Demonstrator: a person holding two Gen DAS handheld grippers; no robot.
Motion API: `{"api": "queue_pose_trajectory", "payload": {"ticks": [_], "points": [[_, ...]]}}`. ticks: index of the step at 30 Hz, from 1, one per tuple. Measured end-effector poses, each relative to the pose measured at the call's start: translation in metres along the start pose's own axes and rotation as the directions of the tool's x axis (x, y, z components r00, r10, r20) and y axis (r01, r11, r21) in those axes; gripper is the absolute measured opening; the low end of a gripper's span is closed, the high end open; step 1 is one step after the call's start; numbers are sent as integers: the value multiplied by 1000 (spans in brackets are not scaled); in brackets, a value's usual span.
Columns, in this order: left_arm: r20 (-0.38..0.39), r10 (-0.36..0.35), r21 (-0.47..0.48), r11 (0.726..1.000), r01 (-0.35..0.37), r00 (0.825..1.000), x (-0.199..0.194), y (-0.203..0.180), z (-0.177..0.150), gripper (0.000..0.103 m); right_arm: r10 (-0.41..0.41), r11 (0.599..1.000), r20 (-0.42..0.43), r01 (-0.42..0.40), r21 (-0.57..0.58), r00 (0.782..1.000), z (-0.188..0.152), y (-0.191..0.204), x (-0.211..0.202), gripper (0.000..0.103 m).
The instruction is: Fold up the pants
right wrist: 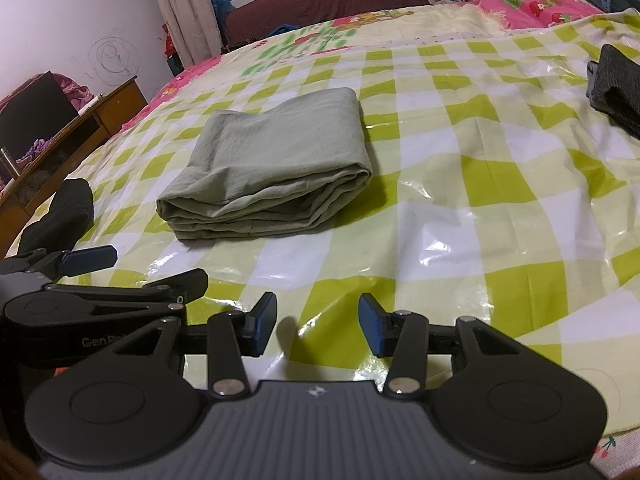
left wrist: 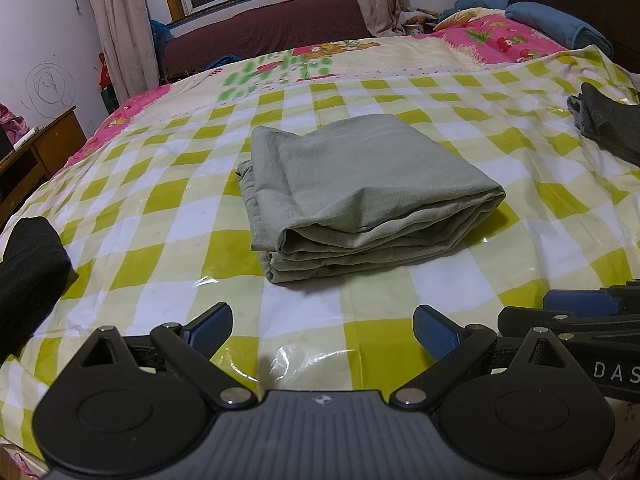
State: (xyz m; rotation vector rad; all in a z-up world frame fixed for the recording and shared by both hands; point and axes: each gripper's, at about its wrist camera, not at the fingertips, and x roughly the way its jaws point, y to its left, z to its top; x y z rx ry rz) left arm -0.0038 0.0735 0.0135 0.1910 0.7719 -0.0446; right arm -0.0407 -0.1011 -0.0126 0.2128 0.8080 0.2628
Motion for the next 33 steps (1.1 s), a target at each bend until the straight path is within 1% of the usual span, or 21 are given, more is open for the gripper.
{"api": "queue_pose_trajectory", "payload": {"ticks": [33], "points": [[-6,10,12,1000,-10,1000,1,-2,1,103,0,1000,-10,0,0,1000,1,-2,1,47]]}}
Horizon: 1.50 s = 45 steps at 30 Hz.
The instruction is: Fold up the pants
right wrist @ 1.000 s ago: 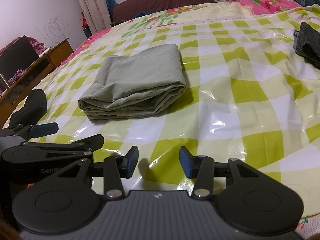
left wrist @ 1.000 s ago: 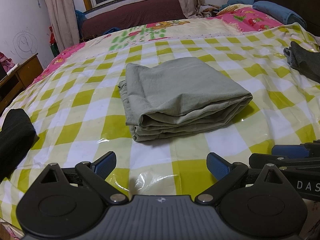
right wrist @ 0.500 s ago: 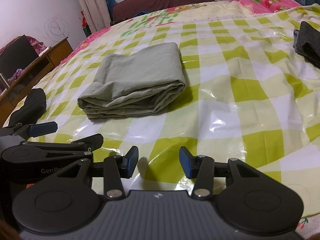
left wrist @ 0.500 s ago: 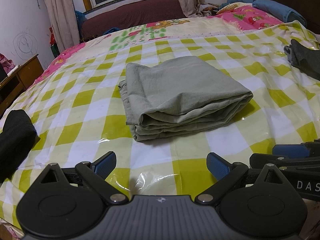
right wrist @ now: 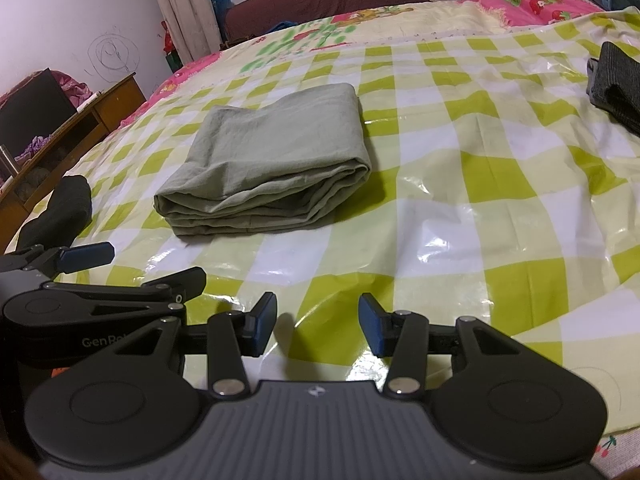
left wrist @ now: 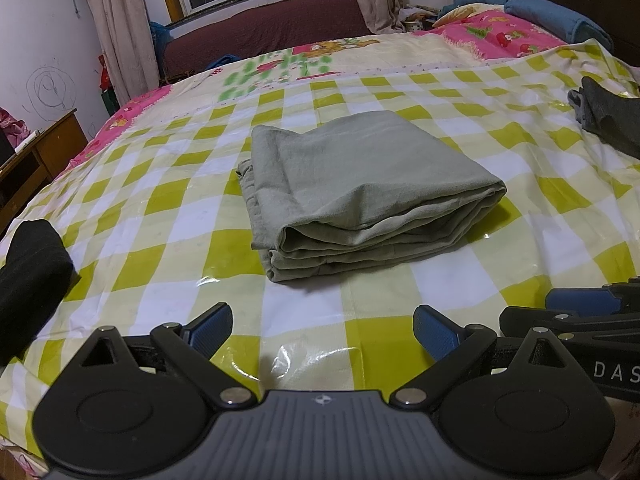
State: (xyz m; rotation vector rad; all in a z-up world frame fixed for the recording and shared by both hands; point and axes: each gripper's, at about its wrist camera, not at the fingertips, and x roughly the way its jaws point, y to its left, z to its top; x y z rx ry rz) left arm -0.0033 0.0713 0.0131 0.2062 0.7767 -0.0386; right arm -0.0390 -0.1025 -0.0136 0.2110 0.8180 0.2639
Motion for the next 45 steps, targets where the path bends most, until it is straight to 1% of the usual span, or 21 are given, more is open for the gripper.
{"api": "queue_pose_trajectory", "payload": {"ticks": [45], "points": [[3,7,12,1000,-7,1000,1,-2,-1,103,0,1000,-3,0,0,1000,-1,-1,0,47]]}}
